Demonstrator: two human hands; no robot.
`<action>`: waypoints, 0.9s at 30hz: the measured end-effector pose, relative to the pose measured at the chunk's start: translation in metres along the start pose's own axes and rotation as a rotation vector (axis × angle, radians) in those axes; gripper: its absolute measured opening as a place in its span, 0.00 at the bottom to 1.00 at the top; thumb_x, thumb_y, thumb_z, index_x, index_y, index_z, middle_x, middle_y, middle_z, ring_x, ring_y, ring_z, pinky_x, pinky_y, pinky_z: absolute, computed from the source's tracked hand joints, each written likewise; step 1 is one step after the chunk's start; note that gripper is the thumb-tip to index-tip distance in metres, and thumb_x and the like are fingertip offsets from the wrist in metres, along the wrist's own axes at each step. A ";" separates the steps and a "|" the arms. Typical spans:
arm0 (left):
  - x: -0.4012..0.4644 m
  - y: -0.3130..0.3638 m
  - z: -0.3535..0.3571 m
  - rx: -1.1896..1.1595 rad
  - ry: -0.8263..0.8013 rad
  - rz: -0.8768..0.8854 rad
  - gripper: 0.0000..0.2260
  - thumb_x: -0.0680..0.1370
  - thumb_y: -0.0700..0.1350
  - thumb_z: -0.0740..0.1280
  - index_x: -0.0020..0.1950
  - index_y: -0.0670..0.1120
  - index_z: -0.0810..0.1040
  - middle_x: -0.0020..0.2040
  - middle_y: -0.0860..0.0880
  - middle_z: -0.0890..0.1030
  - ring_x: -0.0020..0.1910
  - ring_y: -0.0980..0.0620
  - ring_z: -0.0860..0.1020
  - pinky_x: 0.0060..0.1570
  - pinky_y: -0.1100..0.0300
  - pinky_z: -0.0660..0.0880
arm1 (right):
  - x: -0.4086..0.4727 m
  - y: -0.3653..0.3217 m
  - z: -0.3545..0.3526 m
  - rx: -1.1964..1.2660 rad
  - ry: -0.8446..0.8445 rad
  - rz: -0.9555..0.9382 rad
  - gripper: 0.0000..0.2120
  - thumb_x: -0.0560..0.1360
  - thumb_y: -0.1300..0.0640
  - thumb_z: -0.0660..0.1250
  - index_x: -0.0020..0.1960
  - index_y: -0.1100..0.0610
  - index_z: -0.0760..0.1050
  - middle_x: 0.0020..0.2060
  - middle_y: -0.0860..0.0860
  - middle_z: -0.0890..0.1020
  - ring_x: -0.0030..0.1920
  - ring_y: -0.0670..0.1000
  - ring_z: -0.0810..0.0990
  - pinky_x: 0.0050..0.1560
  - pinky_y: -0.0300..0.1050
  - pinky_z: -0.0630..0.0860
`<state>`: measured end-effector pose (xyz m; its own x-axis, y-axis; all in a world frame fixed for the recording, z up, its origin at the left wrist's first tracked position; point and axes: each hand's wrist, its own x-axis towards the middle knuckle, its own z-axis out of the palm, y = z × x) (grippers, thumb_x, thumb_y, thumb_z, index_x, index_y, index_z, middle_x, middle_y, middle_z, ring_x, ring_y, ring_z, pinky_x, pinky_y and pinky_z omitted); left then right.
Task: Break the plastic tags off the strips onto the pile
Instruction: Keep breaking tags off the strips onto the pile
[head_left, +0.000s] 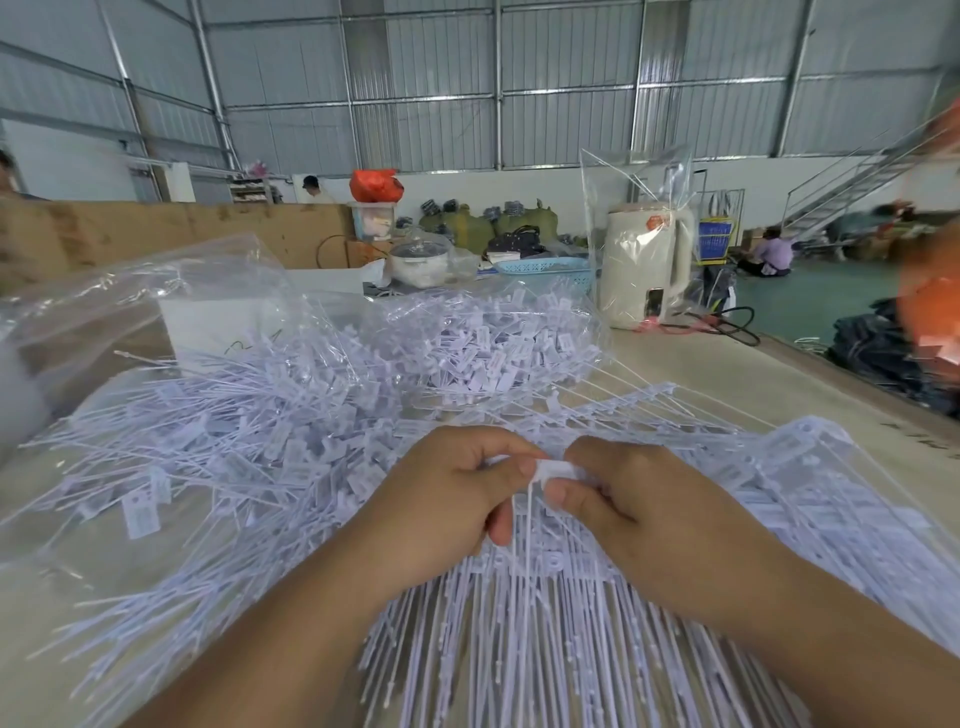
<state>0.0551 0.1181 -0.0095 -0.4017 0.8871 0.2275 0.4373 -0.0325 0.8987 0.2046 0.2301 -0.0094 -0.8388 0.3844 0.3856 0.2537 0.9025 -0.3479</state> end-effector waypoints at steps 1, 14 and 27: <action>0.001 0.001 0.003 -0.072 0.030 -0.004 0.10 0.81 0.44 0.64 0.47 0.54 0.84 0.23 0.49 0.76 0.19 0.54 0.68 0.22 0.68 0.64 | 0.000 -0.002 0.000 -0.009 0.051 0.004 0.15 0.79 0.43 0.57 0.37 0.47 0.61 0.29 0.46 0.69 0.29 0.45 0.68 0.32 0.45 0.65; -0.005 0.028 0.038 -0.941 0.301 -0.245 0.08 0.80 0.39 0.63 0.46 0.42 0.81 0.24 0.49 0.70 0.19 0.57 0.64 0.17 0.66 0.62 | -0.001 -0.024 0.008 -0.110 0.588 -0.065 0.08 0.77 0.52 0.63 0.43 0.56 0.75 0.30 0.47 0.73 0.28 0.52 0.73 0.26 0.40 0.64; 0.000 0.019 0.003 -0.455 0.048 -0.103 0.08 0.77 0.41 0.67 0.43 0.48 0.86 0.22 0.49 0.71 0.18 0.55 0.64 0.20 0.68 0.60 | 0.001 -0.020 0.009 0.128 0.406 -0.116 0.13 0.81 0.43 0.54 0.58 0.49 0.70 0.28 0.40 0.68 0.30 0.41 0.70 0.31 0.35 0.65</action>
<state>0.0662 0.1187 0.0067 -0.4659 0.8743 0.1360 0.0001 -0.1536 0.9881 0.1947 0.2108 -0.0101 -0.5948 0.3499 0.7238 0.0858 0.9228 -0.3756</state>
